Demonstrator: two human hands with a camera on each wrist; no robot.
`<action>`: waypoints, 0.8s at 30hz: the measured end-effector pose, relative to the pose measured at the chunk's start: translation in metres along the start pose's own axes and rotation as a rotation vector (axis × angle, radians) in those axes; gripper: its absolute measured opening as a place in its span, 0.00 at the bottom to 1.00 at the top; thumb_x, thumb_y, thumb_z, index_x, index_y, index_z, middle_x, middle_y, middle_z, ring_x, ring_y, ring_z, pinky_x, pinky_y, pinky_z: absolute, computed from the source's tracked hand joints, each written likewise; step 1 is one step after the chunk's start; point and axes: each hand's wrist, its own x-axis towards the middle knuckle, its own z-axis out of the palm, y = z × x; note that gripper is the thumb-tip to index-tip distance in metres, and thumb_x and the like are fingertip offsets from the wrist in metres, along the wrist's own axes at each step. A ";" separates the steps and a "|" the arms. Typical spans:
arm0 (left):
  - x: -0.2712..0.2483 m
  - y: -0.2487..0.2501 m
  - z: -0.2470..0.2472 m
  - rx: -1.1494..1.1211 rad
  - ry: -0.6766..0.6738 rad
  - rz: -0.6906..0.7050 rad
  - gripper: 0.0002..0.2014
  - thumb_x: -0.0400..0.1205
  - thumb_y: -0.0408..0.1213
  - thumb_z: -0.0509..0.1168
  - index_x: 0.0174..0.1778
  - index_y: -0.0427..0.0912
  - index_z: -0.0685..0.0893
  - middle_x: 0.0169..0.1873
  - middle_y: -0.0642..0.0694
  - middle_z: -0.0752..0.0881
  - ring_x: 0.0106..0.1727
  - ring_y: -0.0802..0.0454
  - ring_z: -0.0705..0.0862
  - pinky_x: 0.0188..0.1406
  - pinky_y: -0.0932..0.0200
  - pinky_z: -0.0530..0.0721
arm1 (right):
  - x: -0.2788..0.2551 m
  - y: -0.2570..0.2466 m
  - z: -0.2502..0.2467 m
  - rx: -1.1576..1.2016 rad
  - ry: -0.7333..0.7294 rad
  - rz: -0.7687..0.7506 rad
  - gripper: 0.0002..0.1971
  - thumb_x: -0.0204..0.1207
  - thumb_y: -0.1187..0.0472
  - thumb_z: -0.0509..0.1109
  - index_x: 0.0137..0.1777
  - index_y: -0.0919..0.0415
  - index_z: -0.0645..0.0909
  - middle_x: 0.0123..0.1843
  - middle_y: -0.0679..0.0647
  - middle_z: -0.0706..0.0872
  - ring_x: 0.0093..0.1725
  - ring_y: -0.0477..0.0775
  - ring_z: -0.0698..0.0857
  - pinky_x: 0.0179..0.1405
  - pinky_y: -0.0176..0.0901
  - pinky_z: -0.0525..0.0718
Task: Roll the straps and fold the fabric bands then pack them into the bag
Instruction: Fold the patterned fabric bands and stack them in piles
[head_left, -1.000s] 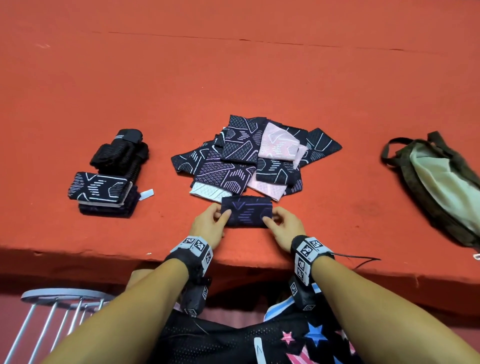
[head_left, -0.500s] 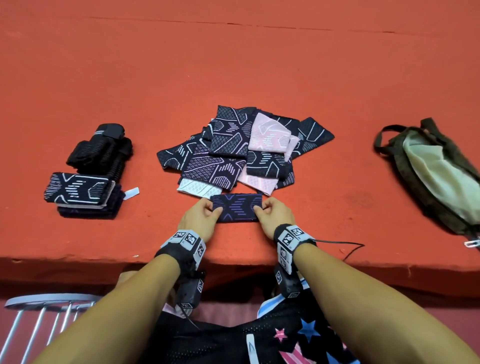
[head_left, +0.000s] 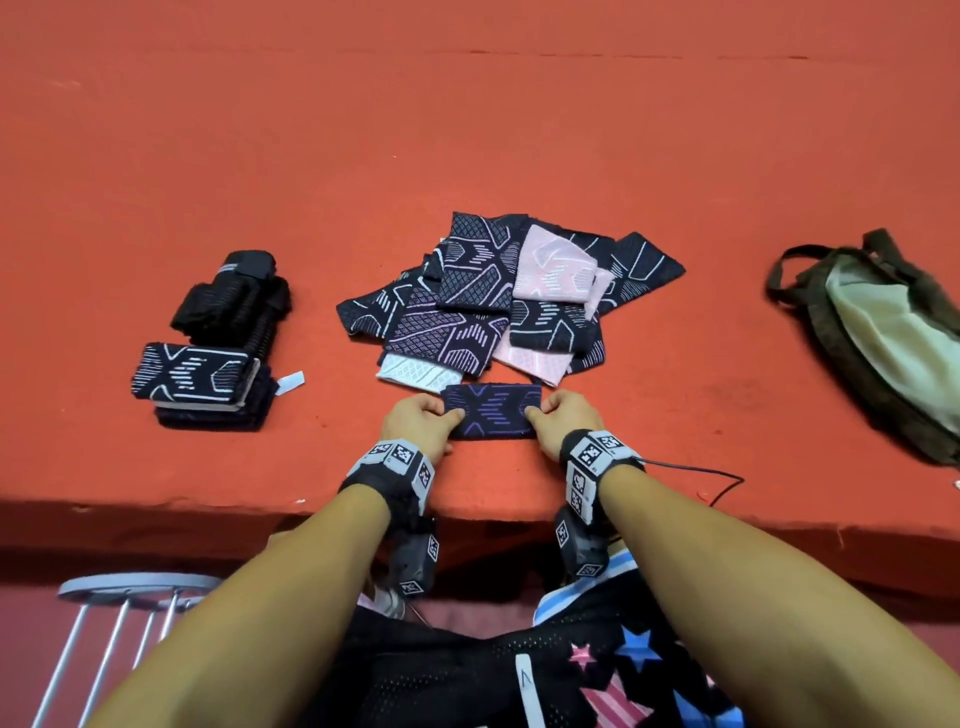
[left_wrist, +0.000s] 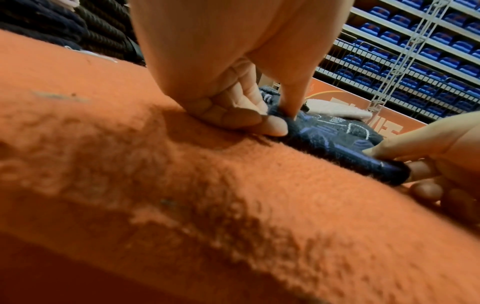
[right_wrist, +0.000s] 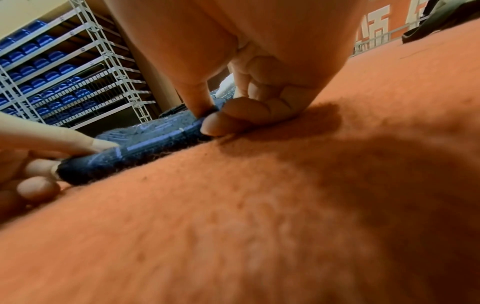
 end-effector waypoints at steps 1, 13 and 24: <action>-0.001 -0.001 -0.001 -0.003 0.009 0.022 0.13 0.77 0.45 0.76 0.34 0.47 0.80 0.23 0.53 0.83 0.25 0.51 0.86 0.24 0.66 0.76 | -0.002 0.000 0.000 0.005 -0.009 -0.005 0.13 0.78 0.49 0.73 0.38 0.51 0.74 0.43 0.52 0.86 0.46 0.59 0.84 0.44 0.43 0.76; 0.002 0.023 -0.107 -0.047 0.327 0.269 0.07 0.80 0.44 0.73 0.42 0.50 0.81 0.42 0.49 0.77 0.37 0.54 0.75 0.40 0.60 0.68 | -0.026 -0.093 0.015 0.258 -0.042 -0.394 0.14 0.78 0.58 0.71 0.49 0.46 0.66 0.20 0.44 0.76 0.24 0.54 0.77 0.37 0.51 0.80; 0.043 -0.050 -0.269 -0.142 0.650 0.102 0.05 0.81 0.41 0.73 0.44 0.47 0.84 0.35 0.54 0.82 0.39 0.52 0.81 0.43 0.60 0.75 | -0.064 -0.252 0.118 0.281 -0.192 -0.617 0.05 0.75 0.52 0.71 0.41 0.43 0.78 0.29 0.47 0.81 0.32 0.50 0.86 0.41 0.48 0.85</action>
